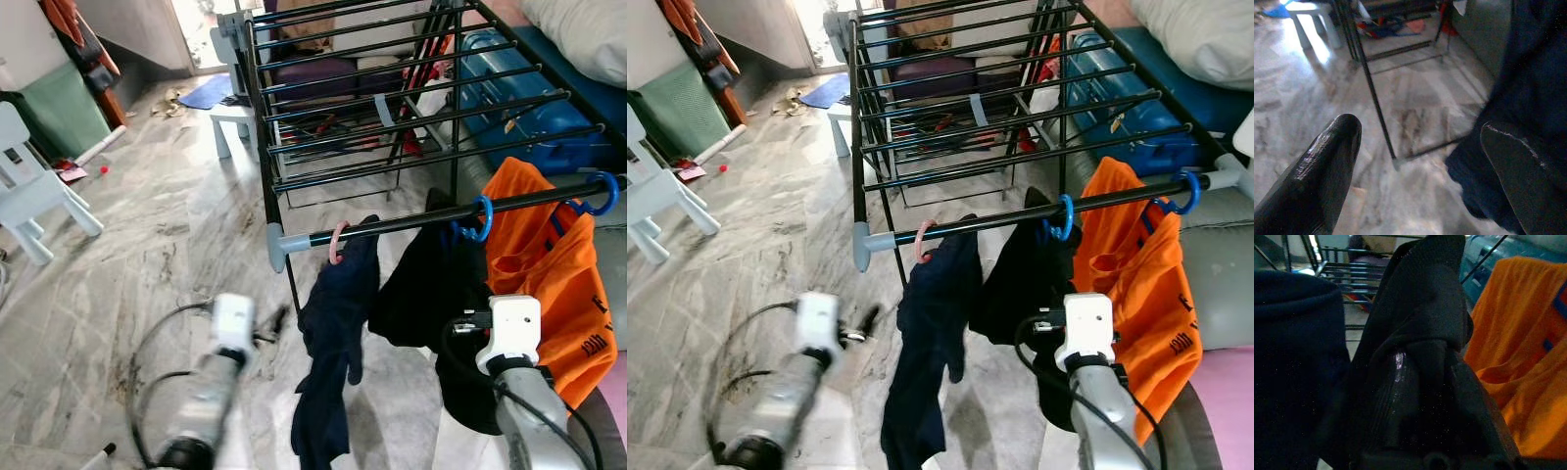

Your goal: Hang hanger

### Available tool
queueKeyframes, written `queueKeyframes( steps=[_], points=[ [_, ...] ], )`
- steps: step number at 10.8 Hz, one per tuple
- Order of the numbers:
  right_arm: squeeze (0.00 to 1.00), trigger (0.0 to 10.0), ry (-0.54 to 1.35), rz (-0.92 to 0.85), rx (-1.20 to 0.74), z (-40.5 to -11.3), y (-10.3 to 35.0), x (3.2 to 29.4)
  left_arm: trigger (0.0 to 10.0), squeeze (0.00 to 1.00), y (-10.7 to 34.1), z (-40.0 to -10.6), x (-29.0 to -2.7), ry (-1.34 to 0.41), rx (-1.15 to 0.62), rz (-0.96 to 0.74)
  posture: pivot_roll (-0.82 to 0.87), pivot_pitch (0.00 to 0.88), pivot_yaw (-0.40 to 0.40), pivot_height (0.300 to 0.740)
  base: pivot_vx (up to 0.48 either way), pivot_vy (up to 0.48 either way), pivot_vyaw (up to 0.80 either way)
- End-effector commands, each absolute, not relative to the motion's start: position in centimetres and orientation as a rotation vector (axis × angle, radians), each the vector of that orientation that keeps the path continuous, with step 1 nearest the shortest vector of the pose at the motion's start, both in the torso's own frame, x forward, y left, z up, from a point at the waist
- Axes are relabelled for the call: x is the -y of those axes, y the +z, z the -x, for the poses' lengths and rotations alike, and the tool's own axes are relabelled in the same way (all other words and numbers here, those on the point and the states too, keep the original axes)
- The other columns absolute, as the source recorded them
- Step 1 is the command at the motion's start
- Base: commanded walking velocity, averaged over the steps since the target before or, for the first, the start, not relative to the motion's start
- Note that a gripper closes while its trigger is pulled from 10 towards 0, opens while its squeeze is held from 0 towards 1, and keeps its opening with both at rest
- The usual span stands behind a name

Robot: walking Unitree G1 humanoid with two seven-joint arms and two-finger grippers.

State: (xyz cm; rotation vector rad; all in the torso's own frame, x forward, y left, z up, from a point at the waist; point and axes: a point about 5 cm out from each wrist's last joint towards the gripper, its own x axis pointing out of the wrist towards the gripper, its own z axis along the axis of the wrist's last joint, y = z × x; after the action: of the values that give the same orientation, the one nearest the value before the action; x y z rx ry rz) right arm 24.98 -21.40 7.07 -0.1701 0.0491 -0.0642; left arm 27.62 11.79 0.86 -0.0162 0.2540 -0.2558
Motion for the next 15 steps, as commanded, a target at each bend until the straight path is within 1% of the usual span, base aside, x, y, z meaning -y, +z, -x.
queueKeyframes(
  steps=[1, 2, 4, 6, 7, 8, 9, 11, 12, 15],
  points=[
    [0.00, 10.0, -0.094, 0.190, -0.049, -24.4, 7.0, 21.5, 10.0, 0.00, 0.1, -26.9, -12.3, -0.235, -0.290, 0.000, -0.16, 0.000, 0.132, 0.740, 0.000, 0.000, 0.00],
    [0.00, 10.0, -0.092, 0.208, -0.004, -25.0, 8.1, 21.3, 10.0, 0.00, 0.2, -26.8, -11.9, -0.243, -0.289, -0.001, -0.16, 0.000, 0.132, 0.740, 0.000, 0.000, 0.00],
    [0.00, 10.0, -0.090, 0.207, 0.024, -26.3, 9.5, 21.3, 10.0, 0.00, 0.6, -26.8, -11.8, -0.225, -0.295, 0.005, -0.16, 0.009, 0.140, 0.740, 0.000, 0.000, 0.00],
    [0.00, 10.0, -0.080, 0.241, 0.028, -26.4, 9.4, 21.4, 10.0, 0.00, 0.3, -26.6, -12.0, -0.235, -0.310, -0.014, -0.15, 0.000, 0.143, 0.740, 0.000, 0.000, 0.00],
    [0.00, 10.0, -0.087, 0.239, 0.052, -26.8, 10.1, 21.5, 10.0, 0.00, 0.4, -26.6, -12.1, -0.225, -0.318, -0.013, -0.15, 0.000, 0.146, 0.740, 0.000, 0.000, 0.00],
    [0.00, 10.0, -0.087, 0.250, 0.109, -27.4, 11.8, 21.5, 10.0, 0.00, 0.5, -26.5, -11.7, -0.237, -0.322, -0.017, -0.16, 0.000, 0.146, 0.740, 0.000, 0.000, 0.00],
    [0.00, 10.0, -0.073, 0.268, 0.133, -27.2, 12.5, 21.3, 10.0, 0.00, 0.4, -26.5, -11.7, -0.239, -0.323, -0.017, -0.16, 0.000, 0.141, 0.740, 0.000, 0.000, 0.00],
    [0.00, 10.0, -0.043, 0.301, 0.126, -25.4, 12.0, 20.7, 10.0, 0.00, 0.2, -26.4, -12.0, -0.232, -0.335, -0.015, -0.17, 0.000, 0.135, 0.740, 0.000, 0.000, 0.00],
    [0.00, 10.0, -0.021, 0.343, 0.047, -22.6, 9.5, 20.4, 10.0, 0.00, 0.1, -26.3, -11.9, -0.232, -0.340, -0.012, -0.18, 0.007, 0.136, 0.740, 0.000, 0.000, 0.00],
    [0.00, 10.0, -0.010, 0.328, -0.078, -20.1, 6.2, 19.8, 10.0, 0.00, -0.1, -26.4, -11.8, -0.246, -0.353, -0.016, -0.20, 0.013, 0.147, 0.740, 0.000, 0.000, 0.00]
  ],
)
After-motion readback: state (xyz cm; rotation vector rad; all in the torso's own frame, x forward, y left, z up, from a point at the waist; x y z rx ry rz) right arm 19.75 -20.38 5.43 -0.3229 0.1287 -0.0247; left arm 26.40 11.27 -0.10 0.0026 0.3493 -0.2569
